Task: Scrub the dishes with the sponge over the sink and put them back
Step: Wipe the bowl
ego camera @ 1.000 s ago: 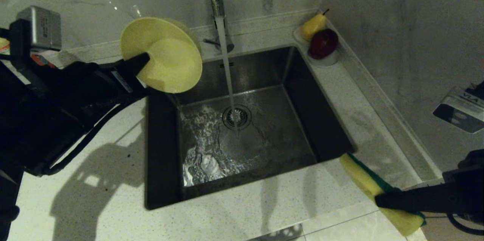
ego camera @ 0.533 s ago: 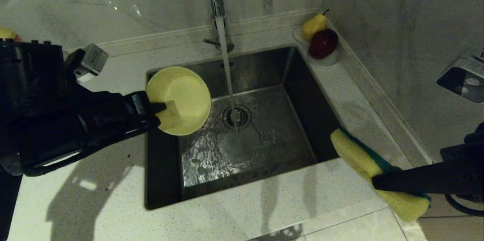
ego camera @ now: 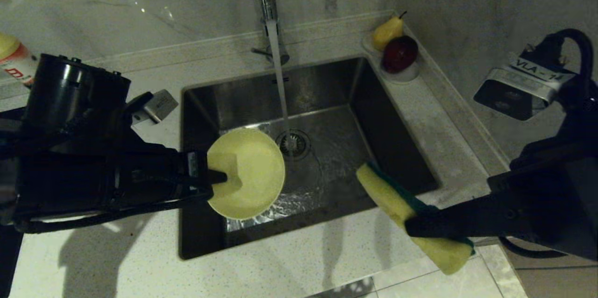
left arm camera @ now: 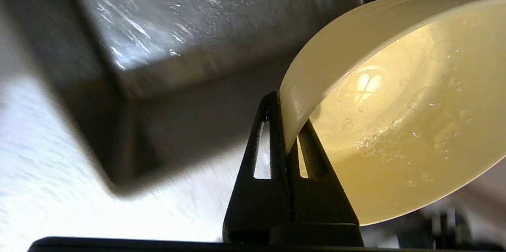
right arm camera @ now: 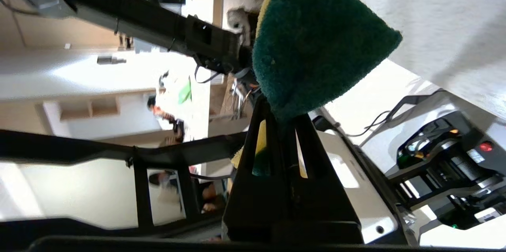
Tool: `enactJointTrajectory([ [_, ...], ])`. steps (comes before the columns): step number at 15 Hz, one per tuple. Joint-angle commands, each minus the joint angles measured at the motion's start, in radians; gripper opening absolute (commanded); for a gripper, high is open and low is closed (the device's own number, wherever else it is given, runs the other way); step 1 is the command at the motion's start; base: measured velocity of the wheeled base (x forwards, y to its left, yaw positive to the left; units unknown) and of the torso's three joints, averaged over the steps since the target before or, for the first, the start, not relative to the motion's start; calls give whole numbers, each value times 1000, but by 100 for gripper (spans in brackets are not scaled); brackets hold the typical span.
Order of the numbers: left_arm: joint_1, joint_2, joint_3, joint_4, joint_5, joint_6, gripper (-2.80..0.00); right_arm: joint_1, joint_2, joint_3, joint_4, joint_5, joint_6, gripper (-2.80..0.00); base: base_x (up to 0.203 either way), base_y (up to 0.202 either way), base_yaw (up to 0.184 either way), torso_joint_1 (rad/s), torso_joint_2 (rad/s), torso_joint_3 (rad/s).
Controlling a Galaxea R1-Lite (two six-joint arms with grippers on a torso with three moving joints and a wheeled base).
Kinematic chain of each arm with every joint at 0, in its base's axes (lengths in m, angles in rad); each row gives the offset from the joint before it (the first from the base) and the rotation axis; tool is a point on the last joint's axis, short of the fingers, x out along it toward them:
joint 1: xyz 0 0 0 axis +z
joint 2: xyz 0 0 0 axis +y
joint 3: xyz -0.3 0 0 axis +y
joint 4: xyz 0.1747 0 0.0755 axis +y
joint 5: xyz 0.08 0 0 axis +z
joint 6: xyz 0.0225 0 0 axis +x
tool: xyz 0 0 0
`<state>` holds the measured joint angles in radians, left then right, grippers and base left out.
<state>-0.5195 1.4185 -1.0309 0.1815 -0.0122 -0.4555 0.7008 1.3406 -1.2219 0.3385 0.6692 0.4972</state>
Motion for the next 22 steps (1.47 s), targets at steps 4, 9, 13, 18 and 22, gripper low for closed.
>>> enactJointTrajectory([
  [4,-101,127,-21,69,27,-2,-280,51,138,-98,12,1,4,-280,0,0,0,0,0,0],
  [9,-106,168,-54,-40,116,-86,-280,95,227,-167,25,-4,4,-280,0,0,0,0,0,0],
  [13,-106,181,-81,-107,231,-91,-280,107,323,-199,25,-53,3,-280,0,0,0,0,0,0],
  [18,-146,176,-78,-134,264,-93,-280,107,403,-280,66,-82,4,-280,0,0,0,0,0,0],
  [22,-210,181,-57,-195,363,-85,-280,105,434,-318,73,-100,4,-280,0,0,0,0,0,0],
])
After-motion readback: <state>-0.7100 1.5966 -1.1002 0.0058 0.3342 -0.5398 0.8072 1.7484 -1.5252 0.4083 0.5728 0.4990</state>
